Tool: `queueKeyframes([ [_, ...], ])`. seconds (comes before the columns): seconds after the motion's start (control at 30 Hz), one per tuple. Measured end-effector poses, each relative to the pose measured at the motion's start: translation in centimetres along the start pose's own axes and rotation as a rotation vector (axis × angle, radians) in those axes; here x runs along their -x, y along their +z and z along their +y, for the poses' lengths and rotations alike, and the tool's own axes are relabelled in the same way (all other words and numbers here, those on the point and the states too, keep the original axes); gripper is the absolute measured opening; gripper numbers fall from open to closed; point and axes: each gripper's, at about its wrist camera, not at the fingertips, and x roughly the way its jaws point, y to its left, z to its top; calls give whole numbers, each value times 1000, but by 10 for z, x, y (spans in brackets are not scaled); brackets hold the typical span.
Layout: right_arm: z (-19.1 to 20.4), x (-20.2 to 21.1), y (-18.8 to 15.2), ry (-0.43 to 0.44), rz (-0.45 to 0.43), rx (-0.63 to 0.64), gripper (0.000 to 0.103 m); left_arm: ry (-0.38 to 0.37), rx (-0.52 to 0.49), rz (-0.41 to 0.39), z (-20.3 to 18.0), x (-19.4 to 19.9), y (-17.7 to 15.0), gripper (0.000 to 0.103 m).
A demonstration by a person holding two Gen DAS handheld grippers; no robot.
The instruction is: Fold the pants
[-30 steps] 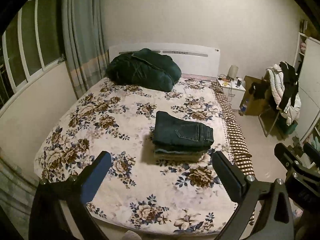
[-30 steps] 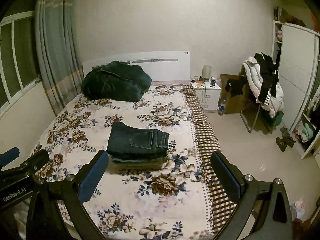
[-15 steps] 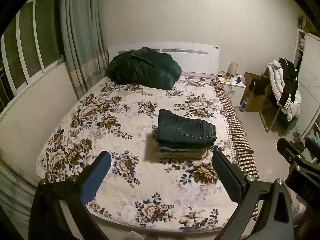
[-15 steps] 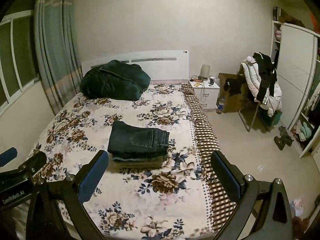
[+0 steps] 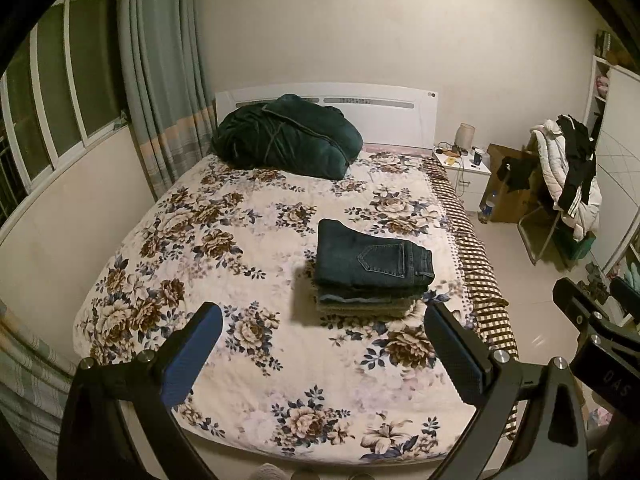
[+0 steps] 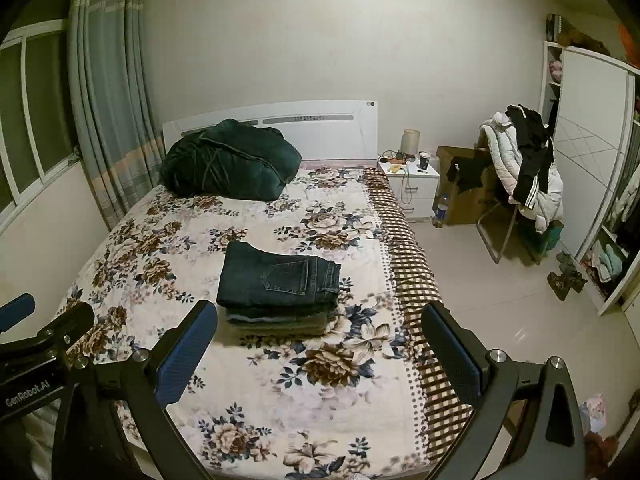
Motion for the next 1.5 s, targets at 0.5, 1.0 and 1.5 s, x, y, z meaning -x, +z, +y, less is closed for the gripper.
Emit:
queueKeyframes([
  [0.5,4,-1,2,5,6,6,103,-2,-2,0,2,0,1,103],
  [1.0,8,-1,1,7,4,5,103,-5,7,-4,5,4,10,103],
  [1.5,13,0,-1,8,7,11,103,-3,10,-5,5,4,10,103],
])
